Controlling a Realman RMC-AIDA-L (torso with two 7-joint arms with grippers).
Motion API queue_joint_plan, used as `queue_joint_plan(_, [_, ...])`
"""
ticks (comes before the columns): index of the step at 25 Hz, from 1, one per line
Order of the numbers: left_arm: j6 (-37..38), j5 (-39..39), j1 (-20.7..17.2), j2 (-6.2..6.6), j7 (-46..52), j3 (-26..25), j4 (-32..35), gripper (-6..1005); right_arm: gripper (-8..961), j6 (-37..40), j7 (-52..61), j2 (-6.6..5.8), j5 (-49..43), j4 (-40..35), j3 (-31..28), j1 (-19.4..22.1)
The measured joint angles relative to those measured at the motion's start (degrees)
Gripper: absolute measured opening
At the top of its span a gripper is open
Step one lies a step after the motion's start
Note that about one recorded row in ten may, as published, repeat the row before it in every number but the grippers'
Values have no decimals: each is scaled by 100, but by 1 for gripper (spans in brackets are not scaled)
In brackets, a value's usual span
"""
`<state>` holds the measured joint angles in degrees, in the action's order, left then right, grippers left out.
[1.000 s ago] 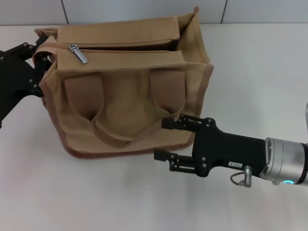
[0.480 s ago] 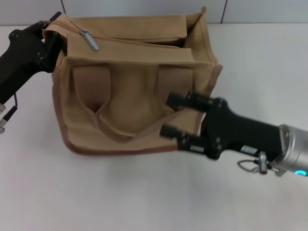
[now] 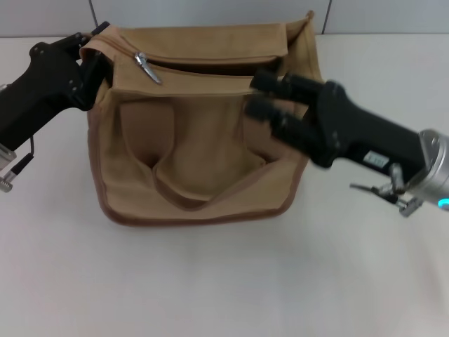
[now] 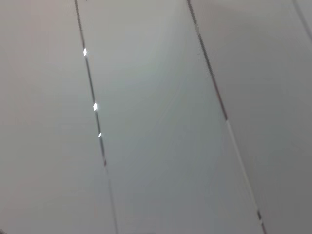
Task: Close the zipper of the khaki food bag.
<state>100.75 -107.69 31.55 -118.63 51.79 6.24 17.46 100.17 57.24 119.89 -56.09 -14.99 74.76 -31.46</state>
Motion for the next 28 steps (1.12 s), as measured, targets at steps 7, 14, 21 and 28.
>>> queue_joint_plan(7, [227, 1, 192, -17, 4, 1, -34, 31, 315, -331, 1419, -21, 312, -62, 1, -303])
queue_joint_plan(14, [235, -11, 486, -29, 27, 0, -82, 31, 210, -1127, 2420, -32, 238, -427, 182, -481])
queue_joint_plan(21, [237, -12, 636, -30, 75, 1, -122, 31, 216, -1709, 2474, -15, 234, -630, 672, -683])
queue_joint_plan(28, [250, -16, 719, -28, 92, 0, -173, 31, 218, -2055, 2469, -9, 255, -861, 702, -692])
